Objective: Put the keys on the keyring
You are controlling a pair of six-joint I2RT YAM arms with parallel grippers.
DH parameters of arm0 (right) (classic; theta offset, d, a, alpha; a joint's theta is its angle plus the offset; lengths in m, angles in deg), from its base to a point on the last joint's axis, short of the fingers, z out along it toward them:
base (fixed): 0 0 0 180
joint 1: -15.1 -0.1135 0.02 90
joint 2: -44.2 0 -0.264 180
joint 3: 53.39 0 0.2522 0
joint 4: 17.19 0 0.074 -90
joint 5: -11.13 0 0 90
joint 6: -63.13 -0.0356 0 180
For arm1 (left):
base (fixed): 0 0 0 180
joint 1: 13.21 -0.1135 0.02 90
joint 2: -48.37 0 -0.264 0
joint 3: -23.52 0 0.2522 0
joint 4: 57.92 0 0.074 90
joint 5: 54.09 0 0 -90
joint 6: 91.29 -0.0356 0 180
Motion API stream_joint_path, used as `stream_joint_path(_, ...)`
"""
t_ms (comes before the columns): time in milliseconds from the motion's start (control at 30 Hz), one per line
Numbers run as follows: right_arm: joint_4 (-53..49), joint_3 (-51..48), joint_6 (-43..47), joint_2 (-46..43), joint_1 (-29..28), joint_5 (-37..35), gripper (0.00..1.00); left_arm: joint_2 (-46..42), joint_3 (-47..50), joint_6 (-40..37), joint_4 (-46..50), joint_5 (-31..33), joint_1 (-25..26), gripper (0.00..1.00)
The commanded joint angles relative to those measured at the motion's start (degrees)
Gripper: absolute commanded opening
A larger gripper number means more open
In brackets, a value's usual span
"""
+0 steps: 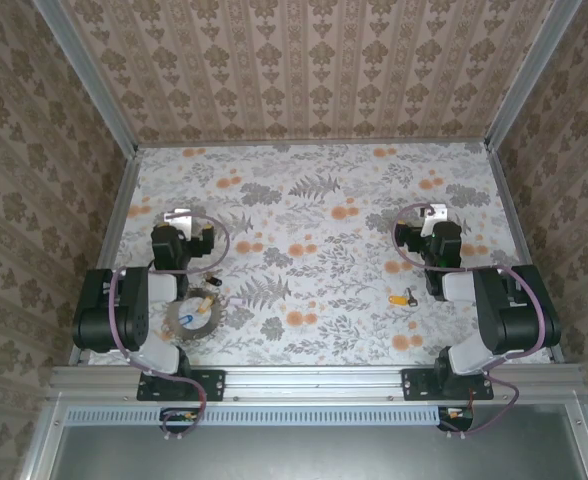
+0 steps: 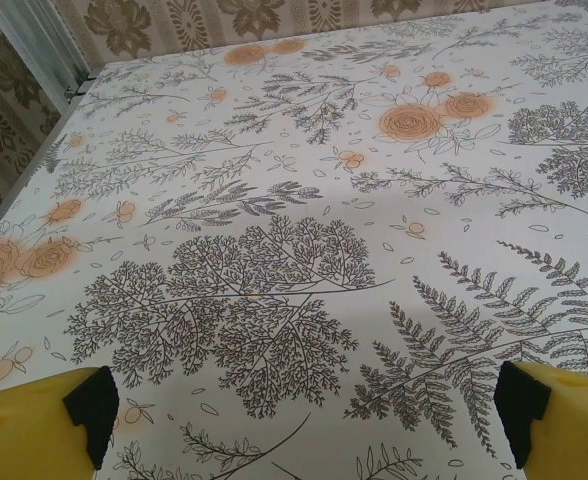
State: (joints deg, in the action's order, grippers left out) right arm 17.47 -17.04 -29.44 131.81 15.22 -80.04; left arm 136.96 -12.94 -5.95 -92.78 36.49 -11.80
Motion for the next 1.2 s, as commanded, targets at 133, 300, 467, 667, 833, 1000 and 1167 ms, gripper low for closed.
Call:
stream_joint_path(133, 0.0, 1.01, 0.73, -0.07, 0.01, 0.91, 1.0, -0.67, -0.57, 0.89, -0.09, -0.32, 0.0, 1.0)
stream_joint_path(300, -0.04, 1.05, 0.72, -0.06, -0.03, 0.91, 1.0, -0.7, -0.6, 0.8, -0.19, -0.24, 0.08, 1.0)
stream_joint_path(467, 0.0, 0.97, 0.63, -0.05, -0.03, 0.97, 1.0, -0.63, -0.68, 1.02, -0.11, -0.23, 0.0, 1.0)
stream_joint_path(667, 0.01, 0.97, 0.55, -0.16, 0.06, 0.82, 1.0, -0.64, -0.68, 1.23, 0.01, -0.4, -0.25, 1.0)
stream_joint_path(833, -0.17, 1.14, 0.38, 0.04, 0.16, 0.75, 1.0, -0.6, -0.86, 1.78, 0.31, -1.12, -0.88, 1.0)
stream_joint_path(1000, -8.16, 2.29, -1.91, -7.35, 1.11, -2.12, 1.0, -8.26, -2.31, 1.29, 8.99, 3.81, 0.86, 1.0)
stream_joint_path(1167, -35.21, 13.98, -12.75, -19.98, 1.01, -5.63, 0.99, -20.75, -13.87, 5.89, 37.43, 3.7, 1.47, 1.0)
